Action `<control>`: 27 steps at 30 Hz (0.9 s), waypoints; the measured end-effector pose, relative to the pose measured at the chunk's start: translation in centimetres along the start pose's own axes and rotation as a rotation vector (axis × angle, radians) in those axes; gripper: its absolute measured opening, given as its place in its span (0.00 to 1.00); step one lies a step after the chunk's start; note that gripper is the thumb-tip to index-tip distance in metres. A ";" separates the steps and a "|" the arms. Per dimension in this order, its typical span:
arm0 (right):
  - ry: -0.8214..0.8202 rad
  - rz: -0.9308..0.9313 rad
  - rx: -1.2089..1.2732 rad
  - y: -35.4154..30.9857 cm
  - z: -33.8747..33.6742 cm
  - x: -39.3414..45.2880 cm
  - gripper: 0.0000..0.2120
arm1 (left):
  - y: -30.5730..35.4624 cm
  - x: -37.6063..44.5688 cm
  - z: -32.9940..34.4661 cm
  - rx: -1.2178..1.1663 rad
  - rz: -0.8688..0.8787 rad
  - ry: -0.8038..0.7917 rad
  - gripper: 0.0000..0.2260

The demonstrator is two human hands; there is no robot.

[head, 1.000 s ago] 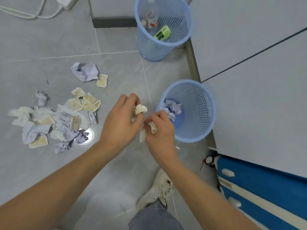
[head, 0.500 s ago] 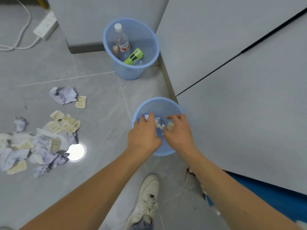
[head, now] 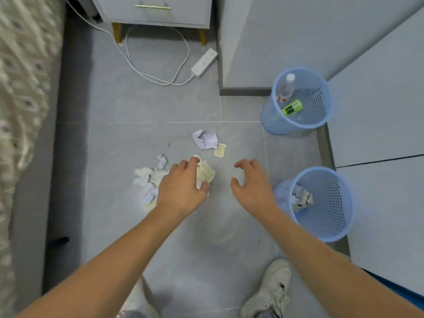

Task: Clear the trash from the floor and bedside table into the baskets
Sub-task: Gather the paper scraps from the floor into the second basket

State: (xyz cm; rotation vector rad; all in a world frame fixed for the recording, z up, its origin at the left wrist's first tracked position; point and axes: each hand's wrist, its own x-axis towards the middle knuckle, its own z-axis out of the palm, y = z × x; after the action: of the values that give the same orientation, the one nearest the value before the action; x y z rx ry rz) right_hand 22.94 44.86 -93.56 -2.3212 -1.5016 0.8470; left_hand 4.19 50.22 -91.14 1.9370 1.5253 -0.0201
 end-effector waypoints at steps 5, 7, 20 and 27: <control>-0.075 -0.056 -0.032 -7.9 3.8 2.4 0.18 | -7.2 0.4 -5.5 0.022 -0.092 0.044 0.22; -0.095 -0.079 -0.060 -8.7 4.9 3.9 0.20 | -8.5 1.4 -5.7 0.018 -0.113 0.037 0.22; -0.236 -0.149 -0.365 7.5 12.7 23.0 0.38 | -9.8 21.2 12.2 0.039 -0.116 -0.014 0.34; -0.320 -0.190 -0.377 11.2 18.6 27.4 0.54 | -11.6 29.4 19.9 0.214 0.157 -0.110 0.38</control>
State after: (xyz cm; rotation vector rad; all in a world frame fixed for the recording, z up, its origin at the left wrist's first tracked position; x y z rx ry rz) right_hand 28.52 62.53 -123.20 -2.3147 -2.1427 0.9914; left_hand 10.94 66.69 -124.04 2.1809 1.3410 -0.2271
